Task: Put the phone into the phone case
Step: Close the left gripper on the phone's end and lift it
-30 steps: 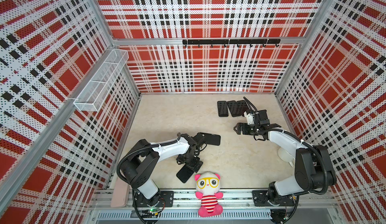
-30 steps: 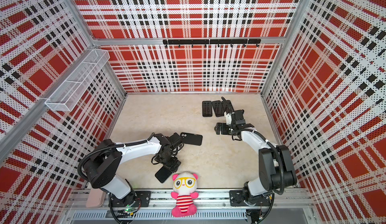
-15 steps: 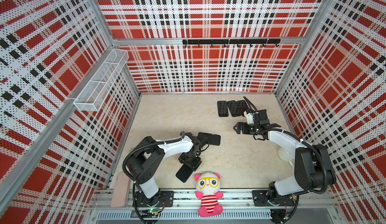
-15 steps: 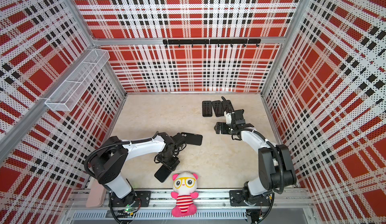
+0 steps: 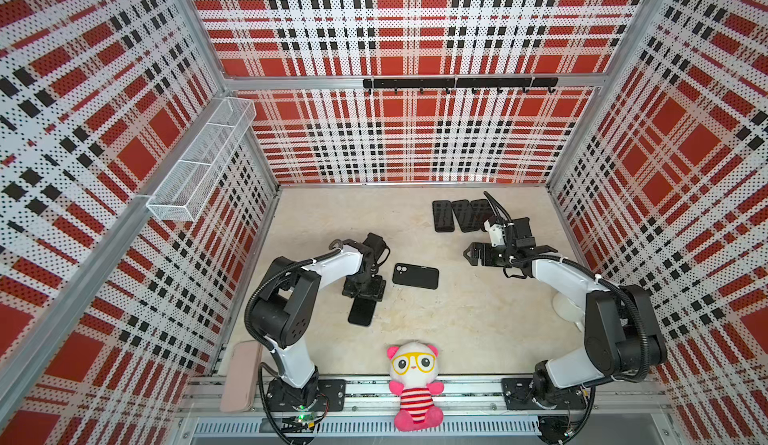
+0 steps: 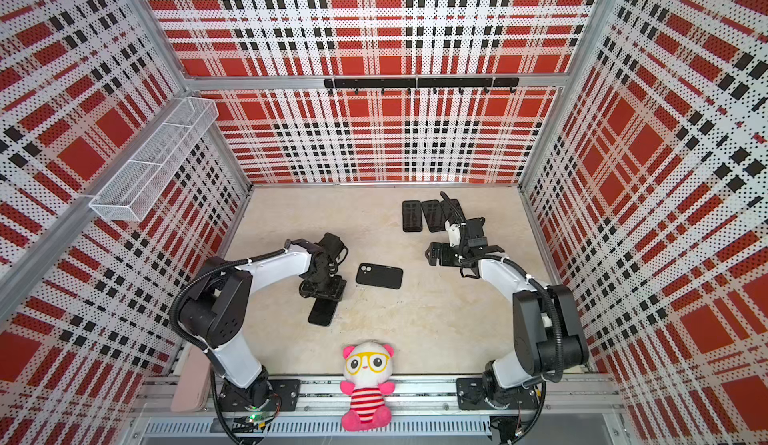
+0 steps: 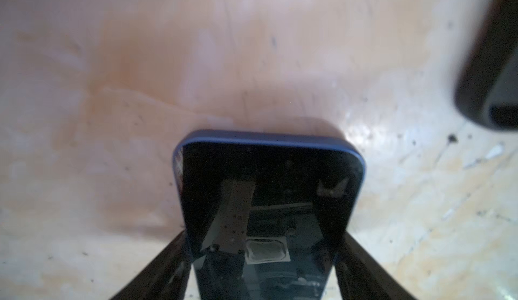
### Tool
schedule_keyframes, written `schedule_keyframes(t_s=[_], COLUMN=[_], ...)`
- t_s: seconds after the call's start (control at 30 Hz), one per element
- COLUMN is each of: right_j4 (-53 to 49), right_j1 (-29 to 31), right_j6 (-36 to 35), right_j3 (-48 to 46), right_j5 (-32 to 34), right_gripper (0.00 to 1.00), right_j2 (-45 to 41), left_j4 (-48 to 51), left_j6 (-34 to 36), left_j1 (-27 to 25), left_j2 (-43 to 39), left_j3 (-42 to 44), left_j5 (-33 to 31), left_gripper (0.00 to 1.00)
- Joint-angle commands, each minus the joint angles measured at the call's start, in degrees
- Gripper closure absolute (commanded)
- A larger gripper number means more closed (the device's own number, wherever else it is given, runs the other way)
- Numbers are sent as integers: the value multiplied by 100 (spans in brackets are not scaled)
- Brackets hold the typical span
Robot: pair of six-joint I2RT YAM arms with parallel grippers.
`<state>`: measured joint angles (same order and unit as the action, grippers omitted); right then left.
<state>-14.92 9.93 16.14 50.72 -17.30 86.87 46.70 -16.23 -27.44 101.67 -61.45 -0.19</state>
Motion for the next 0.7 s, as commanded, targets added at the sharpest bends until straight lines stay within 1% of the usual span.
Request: schedule_keyframes(t_s=[0.0,0.1,0.17,0.37,0.67], right_j4=[130,120,128,109,173], right_j1=[-35,-35,-35,-35,-35], right_j6=[-62,-93,-102,-85,12], right_j3=[-35,-39,-28,44,4], right_j5=[-30,7,-6,-28,-15], right_gripper=[0,0,0,0,0], right_j2=[32,47,66,103,-1], left_j4=[-335,-185,-116,228,437], left_j6=[123,186,271,414,525], left_j1=[-15,-90,-135,-281,-262], left_j2=[91,31,-15,-45,-129], left_j3=[-75,49,147,287,392], left_j5=[-128,-172,-162,-131,-34], left_gripper=[13,7,5,8,11])
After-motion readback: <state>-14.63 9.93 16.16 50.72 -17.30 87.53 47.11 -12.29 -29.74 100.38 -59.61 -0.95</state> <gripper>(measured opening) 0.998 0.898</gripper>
